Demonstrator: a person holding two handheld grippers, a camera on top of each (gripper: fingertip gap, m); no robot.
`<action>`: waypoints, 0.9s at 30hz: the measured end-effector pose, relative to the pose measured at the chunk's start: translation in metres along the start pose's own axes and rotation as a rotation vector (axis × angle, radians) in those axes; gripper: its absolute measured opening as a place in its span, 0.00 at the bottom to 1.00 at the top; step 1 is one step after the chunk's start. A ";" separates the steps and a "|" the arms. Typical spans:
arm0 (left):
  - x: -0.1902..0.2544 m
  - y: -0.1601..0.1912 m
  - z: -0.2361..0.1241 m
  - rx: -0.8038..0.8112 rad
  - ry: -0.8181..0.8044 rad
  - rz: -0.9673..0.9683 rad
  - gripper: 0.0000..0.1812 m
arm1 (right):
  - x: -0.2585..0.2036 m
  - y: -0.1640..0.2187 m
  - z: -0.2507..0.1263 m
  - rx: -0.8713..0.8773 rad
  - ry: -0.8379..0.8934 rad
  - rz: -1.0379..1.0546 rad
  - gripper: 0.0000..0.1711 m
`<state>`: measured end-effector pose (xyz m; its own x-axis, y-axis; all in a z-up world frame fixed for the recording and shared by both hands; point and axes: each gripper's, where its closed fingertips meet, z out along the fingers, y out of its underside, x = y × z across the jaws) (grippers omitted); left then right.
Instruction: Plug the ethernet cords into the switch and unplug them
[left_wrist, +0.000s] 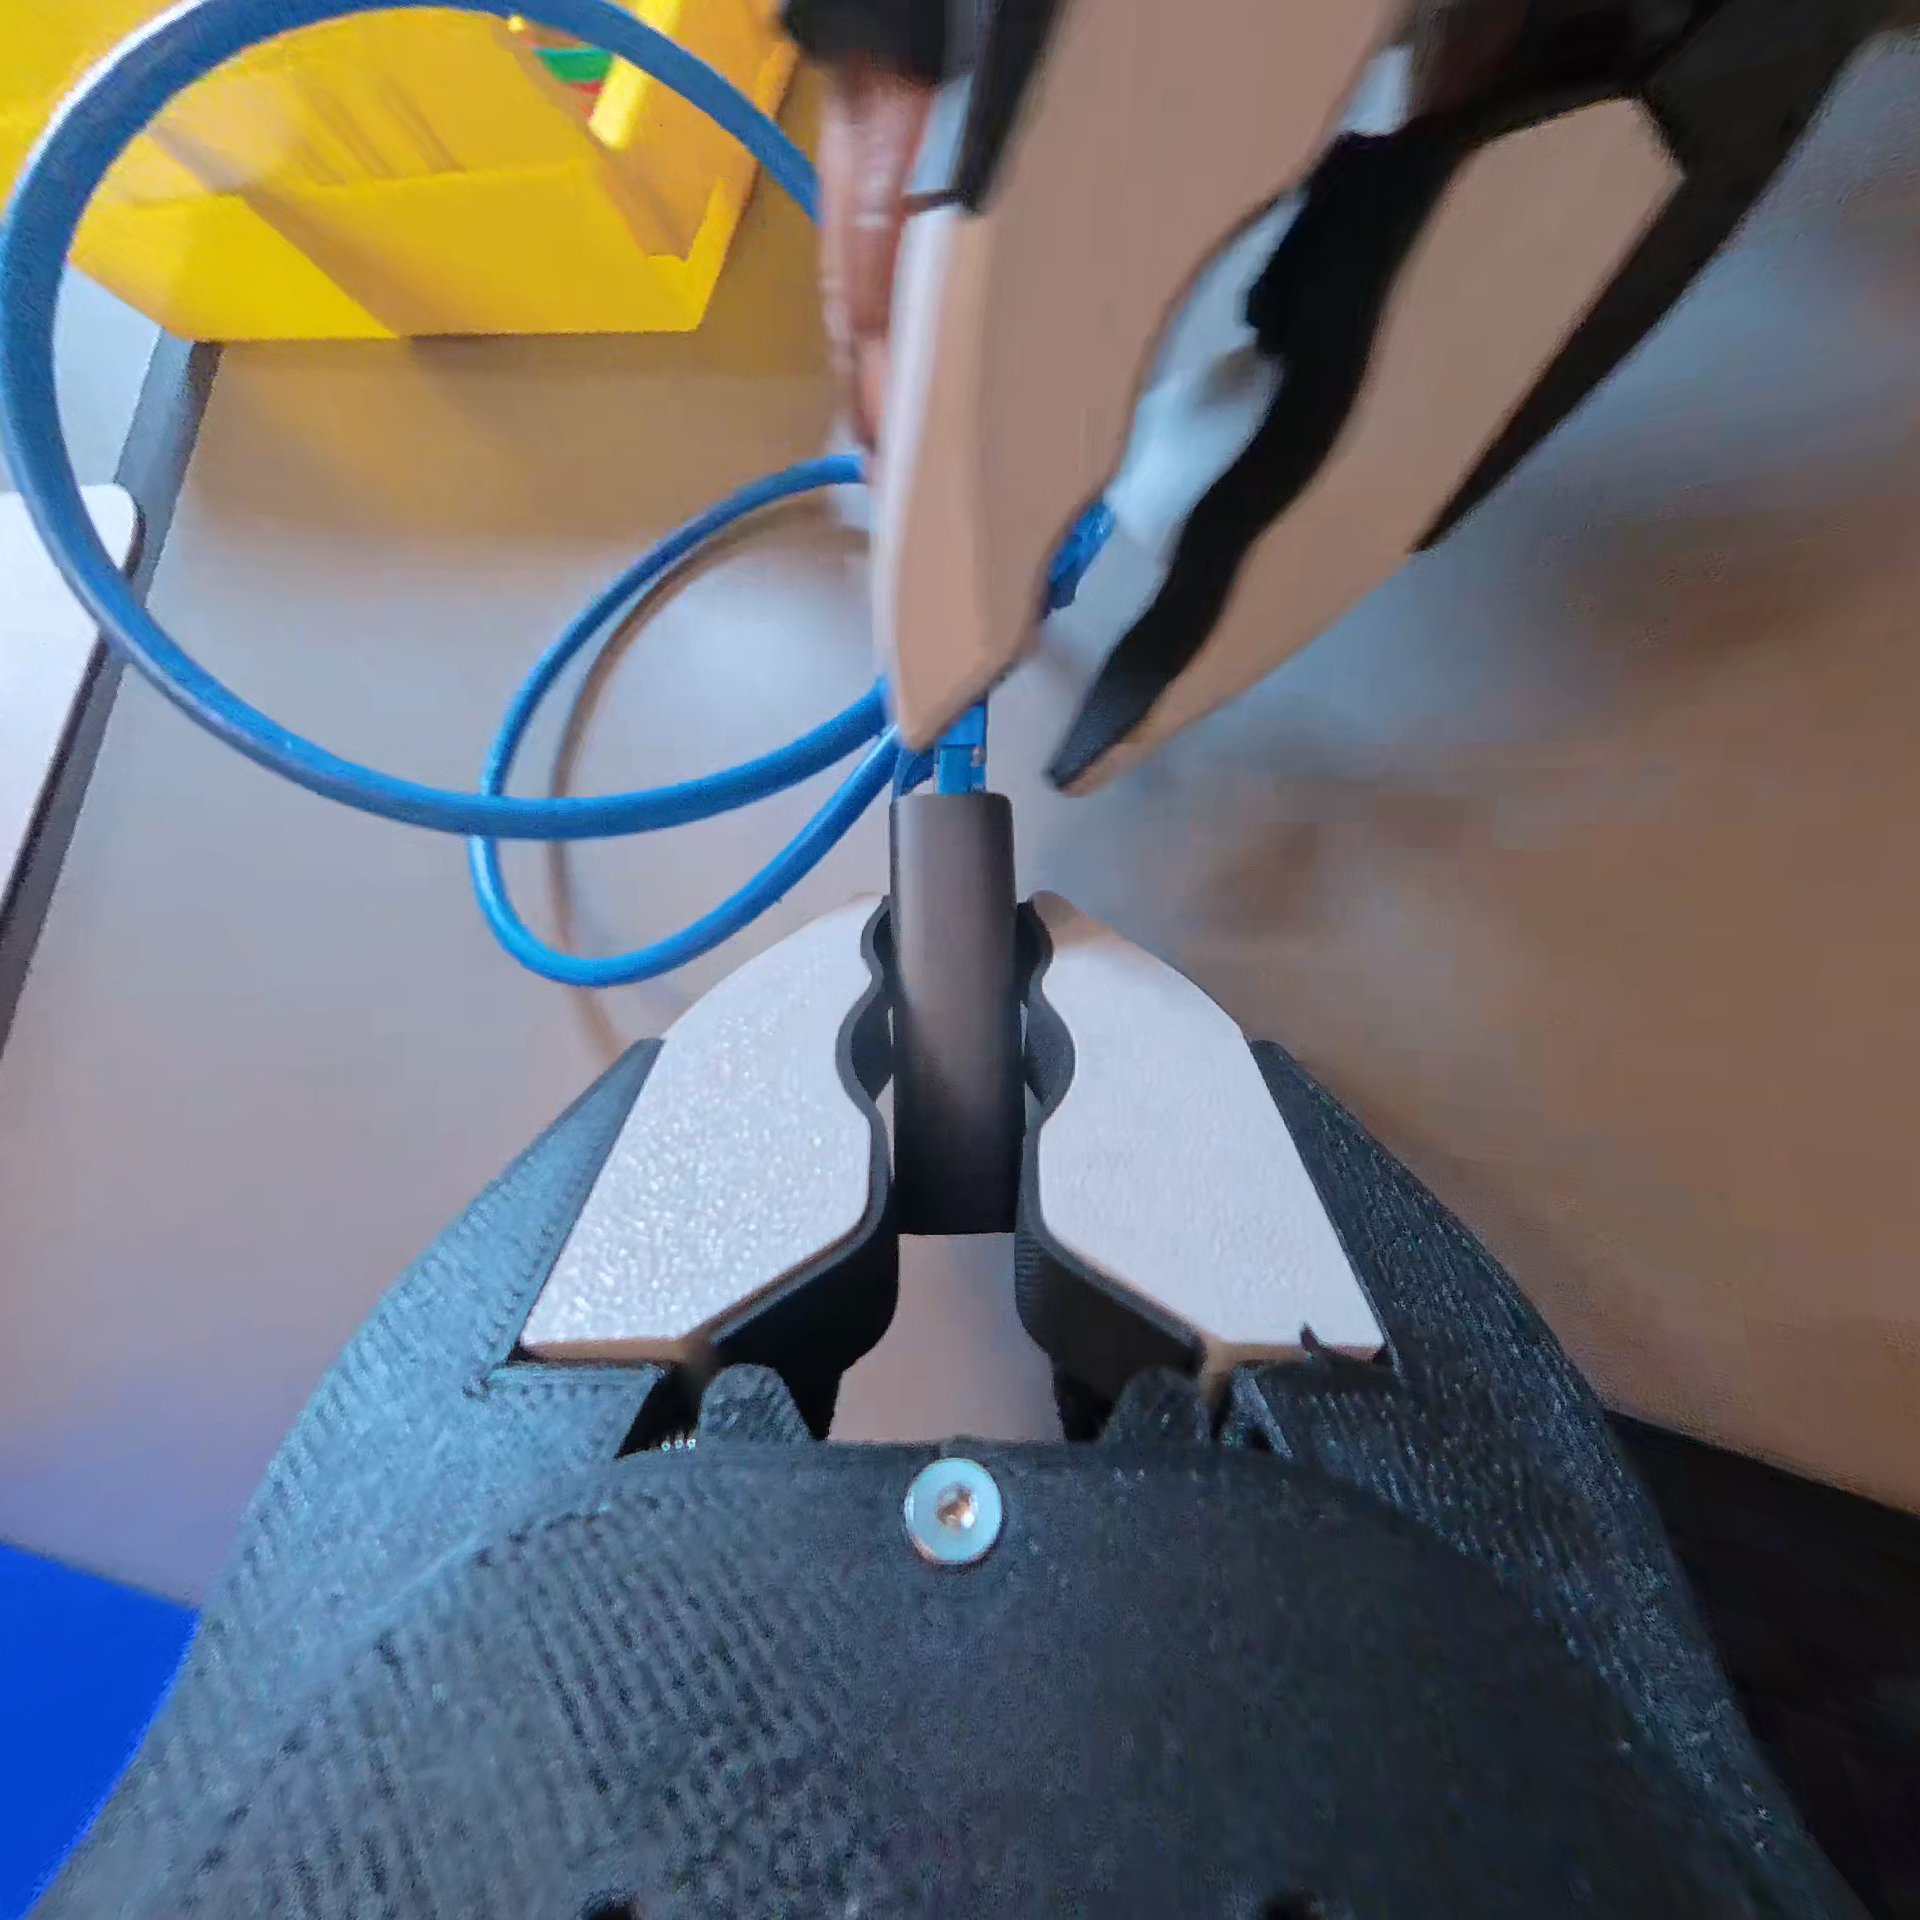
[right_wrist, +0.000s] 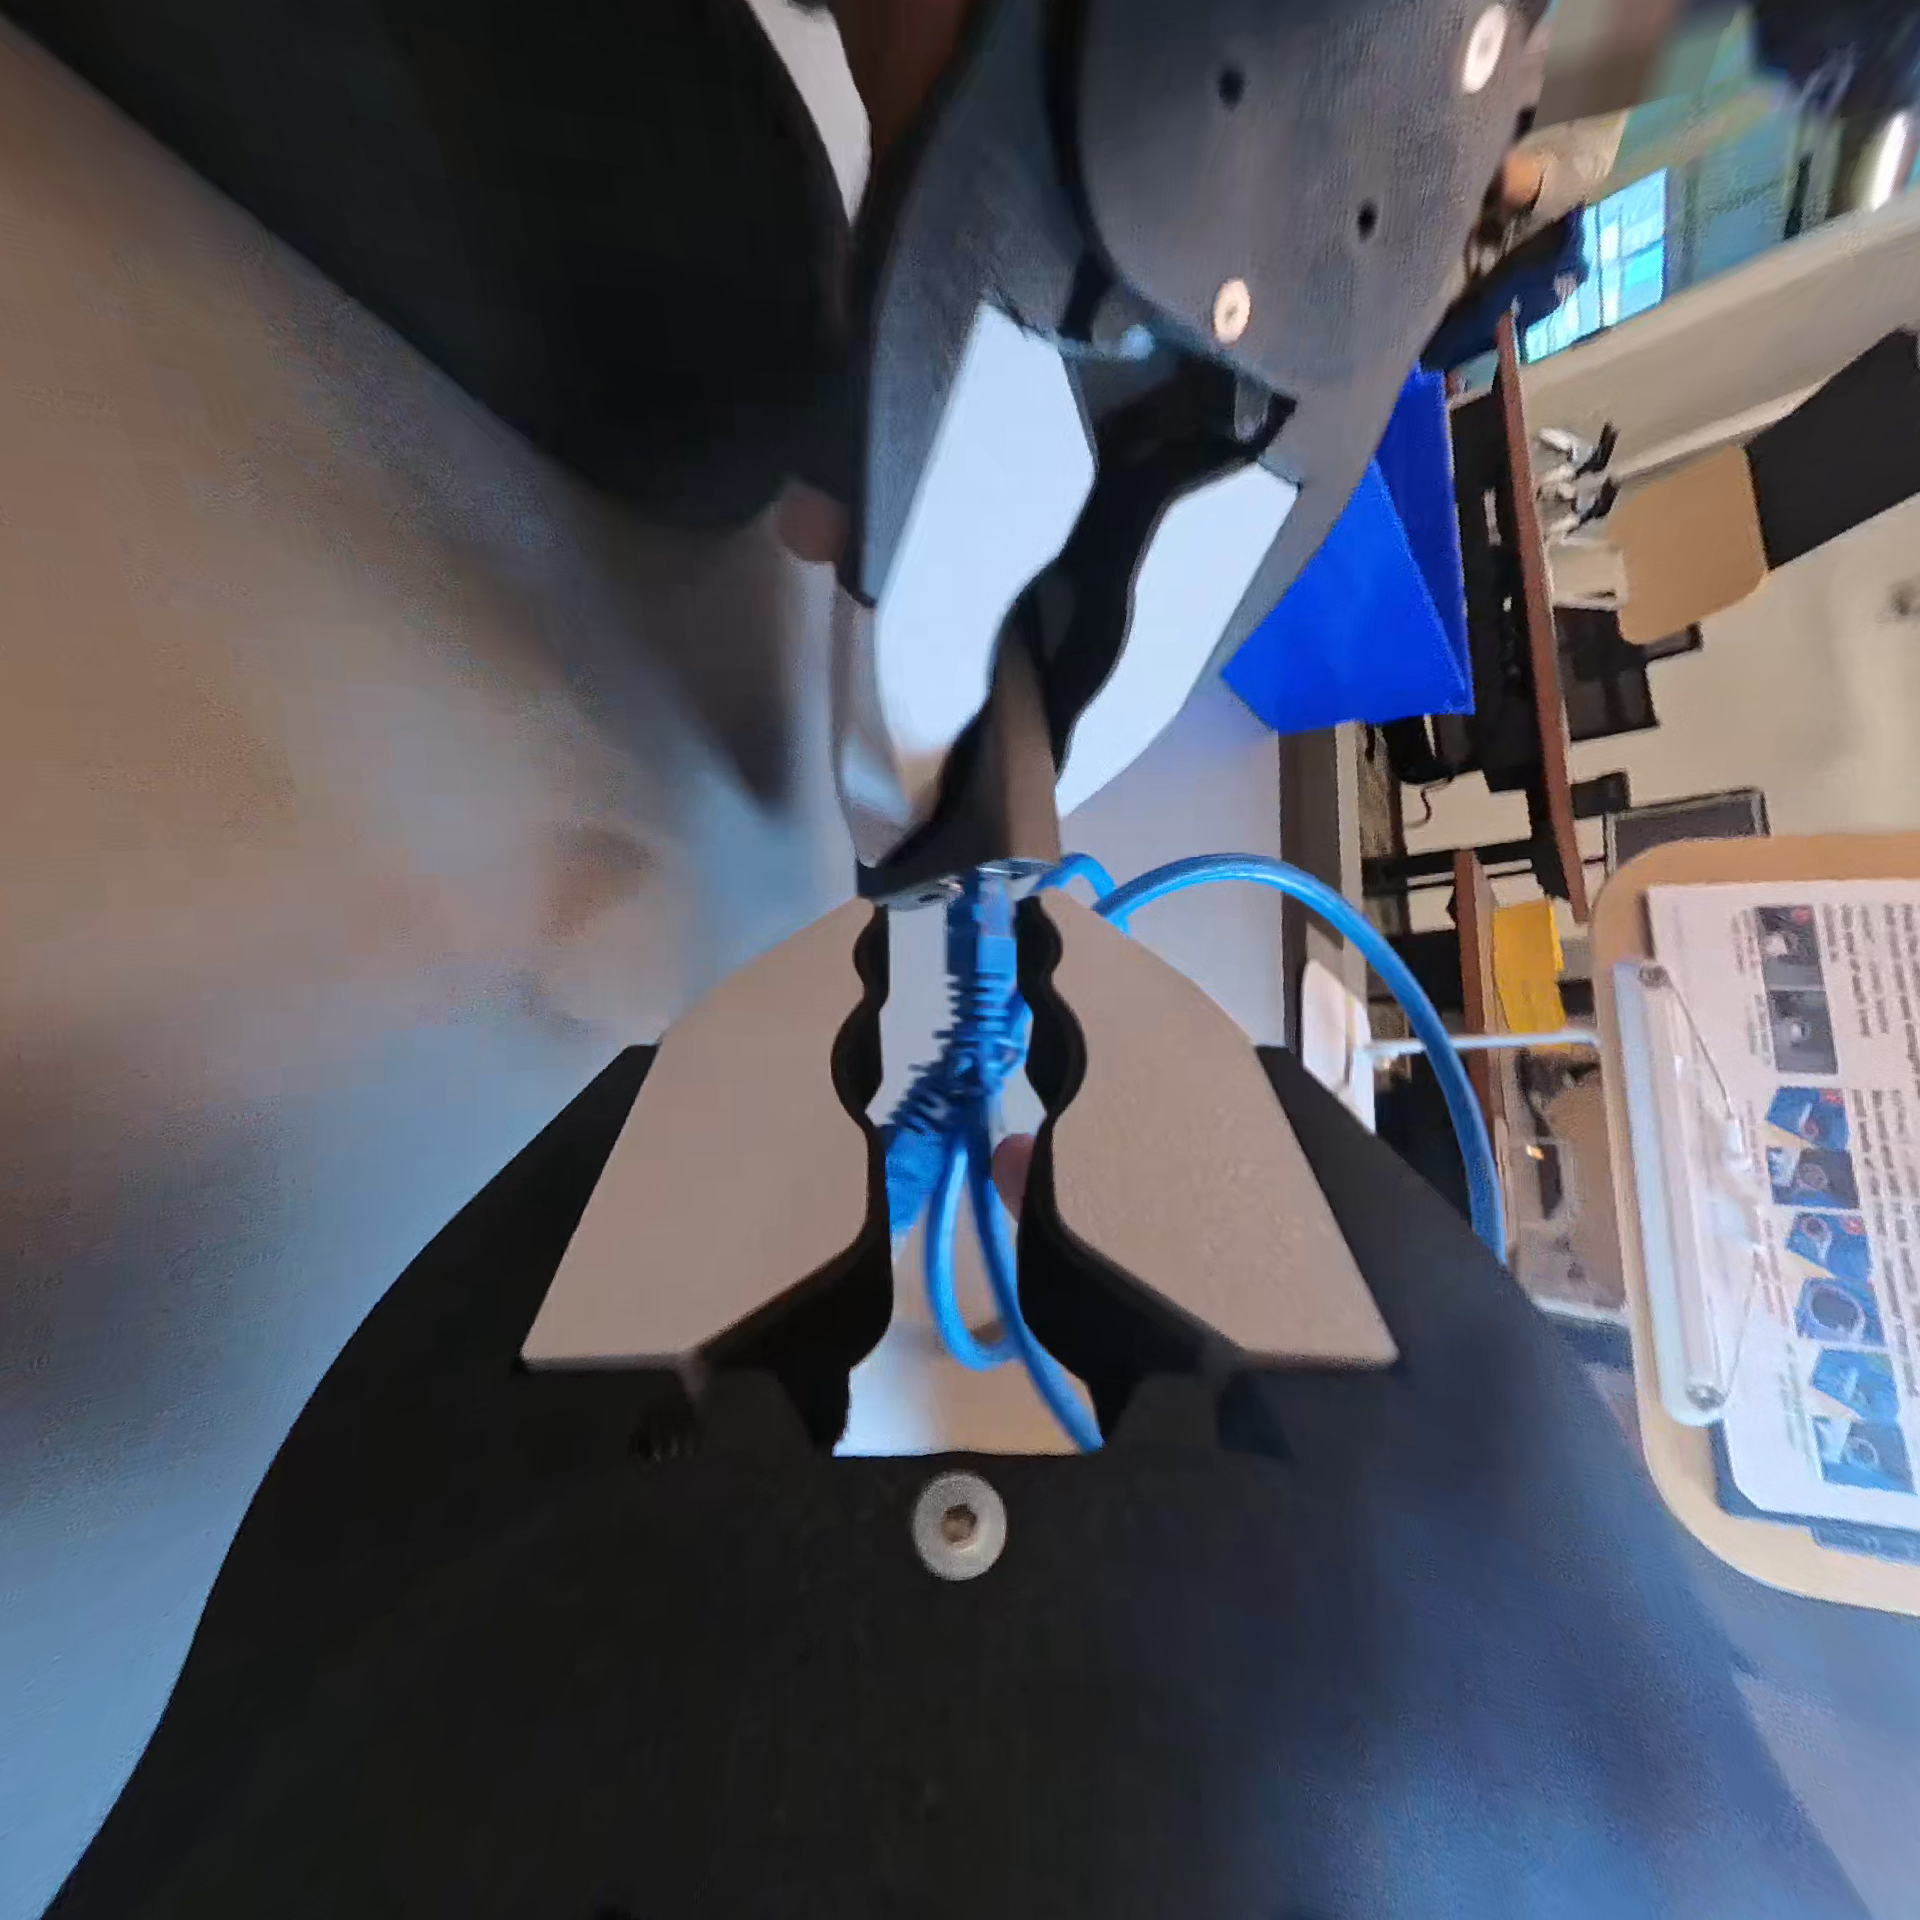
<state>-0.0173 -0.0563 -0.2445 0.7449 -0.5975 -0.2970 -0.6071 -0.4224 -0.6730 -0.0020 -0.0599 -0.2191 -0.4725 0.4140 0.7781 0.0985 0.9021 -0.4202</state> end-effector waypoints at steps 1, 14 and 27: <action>0.003 -0.001 0.001 -0.008 -0.004 0.039 0.12 | 0.002 0.005 0.003 -0.024 0.001 0.010 0.14; -0.004 -0.015 -0.002 0.032 -0.234 0.450 0.12 | 0.001 0.009 -0.001 0.002 -0.067 0.118 0.09; 0.011 -0.020 -0.004 0.002 -0.206 0.626 0.12 | -0.014 -0.001 -0.014 0.003 -0.229 -0.074 0.08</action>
<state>0.0016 -0.0574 -0.2318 0.2886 -0.5872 -0.7562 -0.9426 -0.0358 -0.3319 0.0169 -0.0647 -0.2231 -0.6645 0.3082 0.6808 0.0542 0.9285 -0.3675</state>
